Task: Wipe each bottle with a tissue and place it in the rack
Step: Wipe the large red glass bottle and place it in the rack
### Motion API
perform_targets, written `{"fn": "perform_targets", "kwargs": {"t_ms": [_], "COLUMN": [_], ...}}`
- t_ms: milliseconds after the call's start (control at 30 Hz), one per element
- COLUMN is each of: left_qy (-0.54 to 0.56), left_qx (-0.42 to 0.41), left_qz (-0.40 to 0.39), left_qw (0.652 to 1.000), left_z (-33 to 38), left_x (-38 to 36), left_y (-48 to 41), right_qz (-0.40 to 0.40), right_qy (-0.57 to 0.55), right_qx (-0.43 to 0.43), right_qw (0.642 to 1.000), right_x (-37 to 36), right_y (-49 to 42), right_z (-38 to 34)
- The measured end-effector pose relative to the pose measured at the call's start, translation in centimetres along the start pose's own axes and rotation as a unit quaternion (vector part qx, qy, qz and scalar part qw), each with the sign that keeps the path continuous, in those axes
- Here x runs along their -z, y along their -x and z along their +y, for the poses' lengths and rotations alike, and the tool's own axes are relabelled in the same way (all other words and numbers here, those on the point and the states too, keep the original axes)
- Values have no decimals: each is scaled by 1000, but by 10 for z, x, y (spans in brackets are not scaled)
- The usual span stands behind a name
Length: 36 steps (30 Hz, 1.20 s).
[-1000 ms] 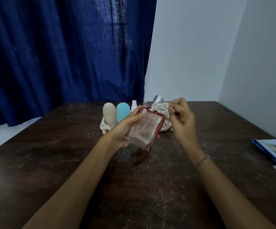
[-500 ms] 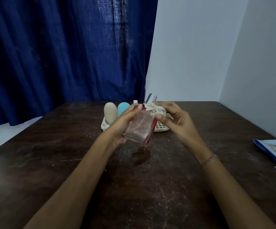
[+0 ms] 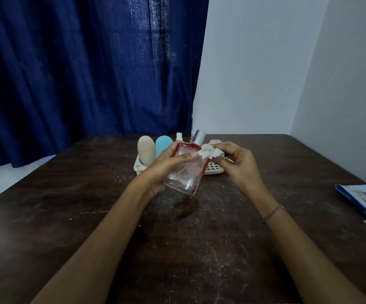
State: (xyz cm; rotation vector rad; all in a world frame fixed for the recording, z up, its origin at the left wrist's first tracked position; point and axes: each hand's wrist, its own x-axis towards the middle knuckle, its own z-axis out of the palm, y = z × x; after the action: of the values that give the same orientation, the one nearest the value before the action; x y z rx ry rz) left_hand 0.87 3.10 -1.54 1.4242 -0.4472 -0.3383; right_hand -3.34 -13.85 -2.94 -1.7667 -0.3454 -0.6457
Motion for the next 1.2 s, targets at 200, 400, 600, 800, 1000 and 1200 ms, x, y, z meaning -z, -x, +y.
{"fn": "perform_targets", "kwargs": {"t_ms": [200, 400, 600, 800, 1000, 1200], "left_qy": [9, 27, 59, 103, 135, 106], "left_qx": [-31, -44, -1, 25, 22, 14], "left_qz": [-12, 7, 46, 87, 122, 137], "left_qw": [999, 999, 997, 991, 983, 985], "left_z": [2, 0, -3, -2, -4, -3], "left_x": [2, 4, 3, -1, 10, 3], "left_y": [2, 1, -3, -4, -8, -5], "right_qz": [-28, 33, 105, 116, 51, 8], "right_qy": [-44, -98, -126, -160, -76, -50], "right_qx": [-24, -11, -13, -52, 31, 95], "right_qw": [998, 995, 986, 979, 995, 994], "right_x": [-3, -6, -16, -27, -37, -41], "right_y": [3, 5, 10, 15, 21, 26], "right_z": [-4, -5, -4, -1, -7, -12]}}
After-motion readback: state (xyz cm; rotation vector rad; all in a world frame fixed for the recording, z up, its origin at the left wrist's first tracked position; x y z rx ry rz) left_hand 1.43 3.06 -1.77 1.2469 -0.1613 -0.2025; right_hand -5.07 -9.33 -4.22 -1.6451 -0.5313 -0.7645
